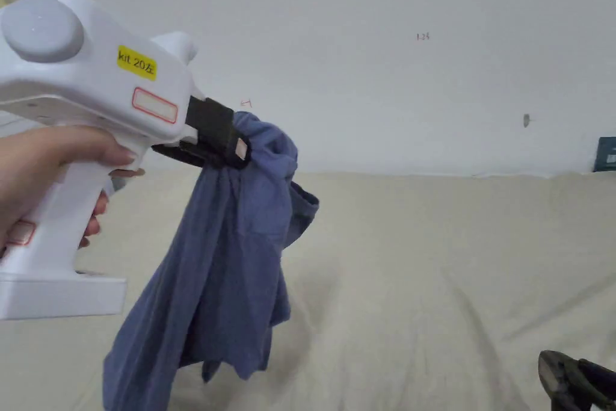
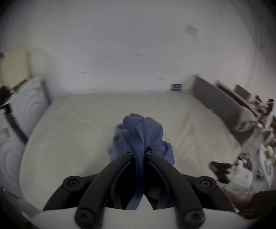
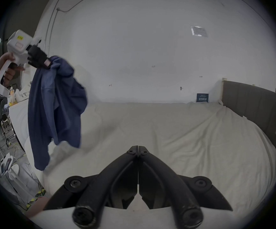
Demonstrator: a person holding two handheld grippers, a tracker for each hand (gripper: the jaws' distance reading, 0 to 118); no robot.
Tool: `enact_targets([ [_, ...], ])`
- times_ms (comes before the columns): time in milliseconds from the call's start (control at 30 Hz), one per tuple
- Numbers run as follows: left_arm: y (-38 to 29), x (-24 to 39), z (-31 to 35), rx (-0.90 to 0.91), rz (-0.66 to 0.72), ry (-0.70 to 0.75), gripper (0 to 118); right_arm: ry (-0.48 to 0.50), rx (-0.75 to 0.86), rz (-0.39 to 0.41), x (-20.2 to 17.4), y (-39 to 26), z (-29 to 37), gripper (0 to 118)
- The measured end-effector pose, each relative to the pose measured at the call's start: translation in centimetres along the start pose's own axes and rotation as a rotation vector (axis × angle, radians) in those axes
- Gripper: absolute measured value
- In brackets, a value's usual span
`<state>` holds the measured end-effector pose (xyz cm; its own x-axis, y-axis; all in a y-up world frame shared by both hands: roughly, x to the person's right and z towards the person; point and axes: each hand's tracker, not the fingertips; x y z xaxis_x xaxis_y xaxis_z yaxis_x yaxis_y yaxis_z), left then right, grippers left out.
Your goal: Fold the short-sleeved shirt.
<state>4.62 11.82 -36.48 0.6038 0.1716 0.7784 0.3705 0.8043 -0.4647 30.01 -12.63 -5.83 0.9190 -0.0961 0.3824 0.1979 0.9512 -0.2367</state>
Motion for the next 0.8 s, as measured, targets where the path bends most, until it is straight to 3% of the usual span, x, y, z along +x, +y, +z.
enact_targets([
  [100, 0.0, 6.4, -5.1, -0.048, -0.094, -0.084, 5, -0.039, 0.019, -0.019, 1.8, 0.0, 1.2, 0],
  [267, -4.6, 14.5, -18.2, -0.14, -0.118, -0.265, 5, -0.108, 0.014, -0.059, 5.1, -0.9, 2.6, 0],
  [500, -16.3, 17.3, -34.7, -0.457, -0.046, -0.262, 9, -0.185, -0.063, -0.093, 8.6, -2.9, 3.5, 0],
  [533, -17.1, 17.4, -35.6, -0.506, -0.064, -0.259, 28, -0.191, -0.073, -0.1, 8.9, -3.2, 3.4, 0],
  [600, -18.9, 17.6, -36.5, -0.531, -0.092, -0.249, 98, -0.199, -0.089, -0.11, 9.2, -3.7, 3.3, 0],
  [633, -19.4, 17.4, -36.4, -0.515, -0.107, -0.25, 118, -0.202, -0.101, -0.114, 9.3, -3.9, 3.1, 0],
  [800, -17.5, 15.7, -33.0, -0.379, -0.066, -0.24, 115, -0.204, -0.117, -0.126, 9.2, -4.0, 2.2, 0],
])
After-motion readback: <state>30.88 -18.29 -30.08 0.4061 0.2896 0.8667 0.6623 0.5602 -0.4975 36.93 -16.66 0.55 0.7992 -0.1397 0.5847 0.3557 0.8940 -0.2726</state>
